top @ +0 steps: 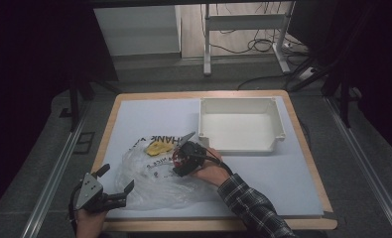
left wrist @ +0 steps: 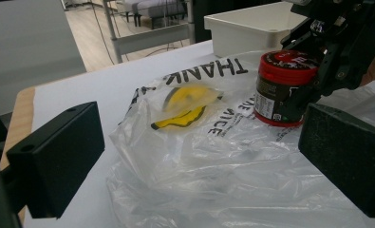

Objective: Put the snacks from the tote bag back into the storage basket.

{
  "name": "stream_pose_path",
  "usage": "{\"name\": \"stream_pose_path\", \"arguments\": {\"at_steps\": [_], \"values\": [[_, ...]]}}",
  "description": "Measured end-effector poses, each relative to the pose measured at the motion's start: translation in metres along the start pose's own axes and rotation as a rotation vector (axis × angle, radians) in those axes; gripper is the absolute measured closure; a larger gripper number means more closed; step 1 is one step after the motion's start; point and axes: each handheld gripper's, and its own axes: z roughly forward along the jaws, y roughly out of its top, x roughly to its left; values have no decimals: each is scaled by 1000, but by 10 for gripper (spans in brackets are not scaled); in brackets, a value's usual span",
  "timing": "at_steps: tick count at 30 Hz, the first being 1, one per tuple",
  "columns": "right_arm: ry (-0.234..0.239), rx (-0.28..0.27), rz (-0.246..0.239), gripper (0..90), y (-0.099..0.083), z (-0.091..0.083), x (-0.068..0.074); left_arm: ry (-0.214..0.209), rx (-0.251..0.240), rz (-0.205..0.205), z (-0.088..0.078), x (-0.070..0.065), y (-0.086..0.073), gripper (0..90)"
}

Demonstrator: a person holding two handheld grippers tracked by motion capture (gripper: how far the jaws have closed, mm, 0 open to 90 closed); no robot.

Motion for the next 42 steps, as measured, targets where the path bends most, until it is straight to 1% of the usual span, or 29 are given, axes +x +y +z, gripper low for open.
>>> {"name": "stream_pose_path", "arguments": {"at_steps": [4,7,12,18,23,26,30,34,38,42], "values": [[-11,8,-9,251,1,0,2,0,1,2,0,0,0,11],[-22,17,4,254,2,-1,3,0,2,4,0,0,0,11],[-24,12,9,255,1,-1,4,1,2,4,0,0,0,11],[-39,5,4,256,2,-5,6,2,3,5,0,0,0,11],[-42,6,-13,256,7,-13,10,1,3,8,0,-1,0,12],[-48,9,-15,256,9,-17,12,2,3,9,0,-1,0,12],[-49,12,-4,256,9,-21,12,3,3,10,0,-1,0,12],[-52,1,2,256,8,-26,9,3,4,10,0,-1,0,12],[-54,6,10,256,7,-29,8,3,4,11,0,-1,0,12],[-56,4,12,256,5,-37,7,3,4,11,1,-1,0,12]]}}
